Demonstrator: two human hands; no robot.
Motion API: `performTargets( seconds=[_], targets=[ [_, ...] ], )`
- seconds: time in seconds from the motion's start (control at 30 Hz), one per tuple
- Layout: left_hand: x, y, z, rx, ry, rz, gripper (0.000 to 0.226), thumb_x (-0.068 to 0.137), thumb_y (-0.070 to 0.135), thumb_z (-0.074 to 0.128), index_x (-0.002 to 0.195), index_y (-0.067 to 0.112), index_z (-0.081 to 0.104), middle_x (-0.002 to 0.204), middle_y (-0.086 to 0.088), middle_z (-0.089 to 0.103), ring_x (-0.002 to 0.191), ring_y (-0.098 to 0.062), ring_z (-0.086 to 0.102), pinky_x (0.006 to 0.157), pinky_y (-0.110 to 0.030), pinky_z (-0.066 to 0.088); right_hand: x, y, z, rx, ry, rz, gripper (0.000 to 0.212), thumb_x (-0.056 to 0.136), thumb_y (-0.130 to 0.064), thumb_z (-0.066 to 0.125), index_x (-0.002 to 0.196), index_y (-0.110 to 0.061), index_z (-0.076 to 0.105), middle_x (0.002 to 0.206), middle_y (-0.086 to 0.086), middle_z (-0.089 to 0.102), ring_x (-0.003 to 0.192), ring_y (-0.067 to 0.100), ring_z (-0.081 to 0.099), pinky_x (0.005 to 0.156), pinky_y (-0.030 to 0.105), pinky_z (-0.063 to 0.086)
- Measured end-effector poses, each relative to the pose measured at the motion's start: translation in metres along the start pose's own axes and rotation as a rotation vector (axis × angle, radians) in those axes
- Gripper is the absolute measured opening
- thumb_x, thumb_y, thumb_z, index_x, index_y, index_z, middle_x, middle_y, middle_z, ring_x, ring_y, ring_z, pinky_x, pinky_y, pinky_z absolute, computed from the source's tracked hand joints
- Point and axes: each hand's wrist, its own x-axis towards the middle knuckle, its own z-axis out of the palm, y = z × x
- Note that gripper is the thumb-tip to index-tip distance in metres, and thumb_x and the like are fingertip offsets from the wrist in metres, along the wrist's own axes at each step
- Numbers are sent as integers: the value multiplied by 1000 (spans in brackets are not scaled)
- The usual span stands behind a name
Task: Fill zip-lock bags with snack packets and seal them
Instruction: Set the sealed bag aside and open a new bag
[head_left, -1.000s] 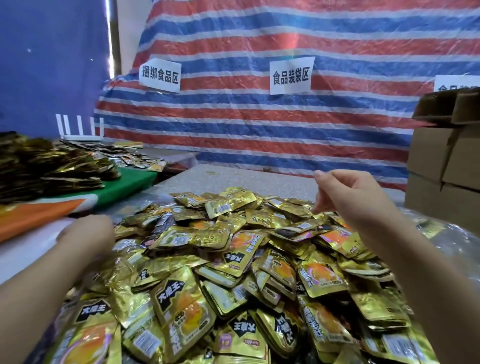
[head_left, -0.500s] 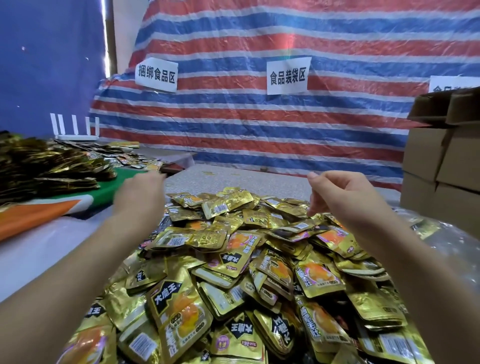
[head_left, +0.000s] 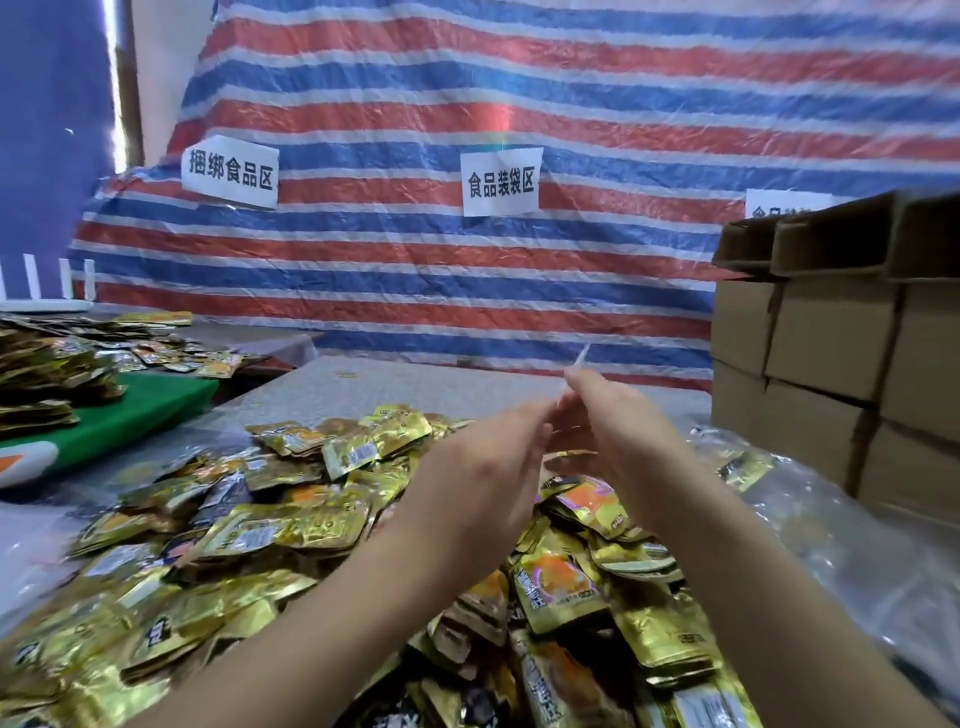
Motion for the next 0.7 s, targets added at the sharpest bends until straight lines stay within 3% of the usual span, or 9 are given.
performTargets(
  seconds=[0.1, 0.27, 0.37, 0.43, 0.57, 0.7],
  targets=[
    [-3, 2, 1, -34, -22, 12, 38, 101, 19, 40, 131, 6, 58, 112, -6, 71, 95, -16, 68, 79, -32, 56, 2, 2, 0, -72, 27, -20, 33, 100, -22, 45, 74, -12, 62, 58, 0, 67, 55, 12, 66, 55, 28, 51],
    [-8, 4, -4, 78, -85, 65, 39, 98, 35, 43, 120, 10, 65, 116, -3, 70, 100, -16, 67, 77, -33, 55, 1, 5, 0, -178, 4, -58, 33, 94, -8, 49, 64, -12, 62, 48, -6, 59, 44, 6, 57, 43, 20, 45],
    [-2, 5, -10, -70, -12, -127, 35, 99, 42, 37, 95, 22, 65, 85, 11, 67, 77, -2, 60, 65, -21, 46, -2, 3, -2, -217, -61, -95, 27, 97, -8, 53, 76, -4, 70, 57, -1, 63, 51, 8, 60, 50, 20, 49],
    [5, 2, -11, -143, 53, -298, 32, 100, 35, 41, 76, 21, 56, 65, 11, 54, 62, -4, 51, 54, -19, 37, -5, 0, -3, -243, -102, -142, 25, 100, -12, 54, 84, 1, 69, 64, 3, 66, 57, 12, 63, 56, 24, 52],
    [12, -6, -15, -250, -15, -555, 33, 99, 27, 50, 69, 17, 56, 58, 8, 52, 53, -4, 46, 49, -20, 35, -16, -9, 1, -211, -245, -234, 24, 101, -13, 55, 91, 5, 66, 70, 2, 69, 61, 14, 65, 57, 22, 53],
    [14, -13, -23, -436, -142, -656, 35, 102, 24, 47, 71, 11, 56, 55, 11, 52, 52, -6, 47, 56, -27, 38, -20, -9, 2, -266, -309, -261, 18, 100, -7, 55, 94, 7, 65, 74, 5, 70, 64, 14, 65, 63, 26, 53]
  ],
)
